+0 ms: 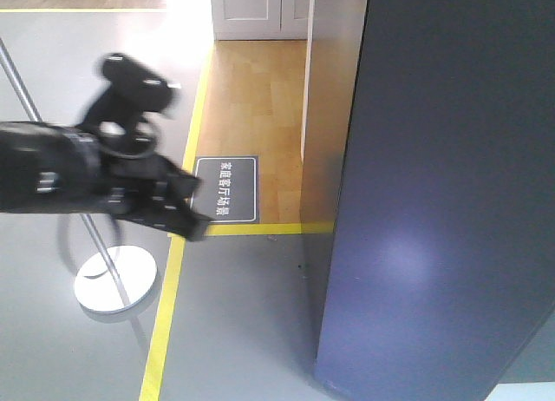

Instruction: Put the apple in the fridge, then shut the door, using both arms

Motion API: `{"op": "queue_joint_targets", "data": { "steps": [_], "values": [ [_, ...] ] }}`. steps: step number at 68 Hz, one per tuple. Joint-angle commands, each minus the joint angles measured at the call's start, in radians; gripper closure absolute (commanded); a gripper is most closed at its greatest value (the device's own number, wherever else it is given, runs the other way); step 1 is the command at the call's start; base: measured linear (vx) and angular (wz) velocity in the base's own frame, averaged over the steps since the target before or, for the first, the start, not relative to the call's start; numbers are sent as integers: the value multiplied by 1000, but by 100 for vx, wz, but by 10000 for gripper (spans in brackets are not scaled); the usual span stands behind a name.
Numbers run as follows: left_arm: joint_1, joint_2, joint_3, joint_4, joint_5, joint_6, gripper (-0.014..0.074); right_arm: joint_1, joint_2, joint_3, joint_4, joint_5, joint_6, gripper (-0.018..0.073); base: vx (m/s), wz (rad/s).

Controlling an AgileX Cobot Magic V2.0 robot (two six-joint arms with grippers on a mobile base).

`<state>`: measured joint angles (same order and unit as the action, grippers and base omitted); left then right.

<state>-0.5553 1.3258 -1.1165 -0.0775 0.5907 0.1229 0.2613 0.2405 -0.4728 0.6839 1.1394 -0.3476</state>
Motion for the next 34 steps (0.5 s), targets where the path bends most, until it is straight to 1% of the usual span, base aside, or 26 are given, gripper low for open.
{"op": "queue_joint_targets", "data": {
  "steps": [1, 5, 11, 24, 29, 34],
  "values": [
    [53, -101, 27, -4, -70, 11, 603, -2, 12, -21, 31, -47, -10, 11, 0, 0],
    [77, -142, 74, -2, -82, 37, 603, -2, 12, -21, 32, -46, -11, 11, 0, 0],
    [104, -213, 148, -3, -107, 42, 603, -2, 12, -21, 42, -46, -11, 11, 0, 0],
    [115, -315, 262, 29, -131, 44, 603, -2, 12, -21, 66, -45, -15, 11, 0, 0],
    [115, -333, 271, 30, -136, 44, 603, -2, 12, -21, 42, -59, -21, 12, 0, 0],
    [115, -334, 270, 30, -143, 44, 603, -2, 12, -21, -10, -104, 4, 22, 0, 0]
  ]
}}
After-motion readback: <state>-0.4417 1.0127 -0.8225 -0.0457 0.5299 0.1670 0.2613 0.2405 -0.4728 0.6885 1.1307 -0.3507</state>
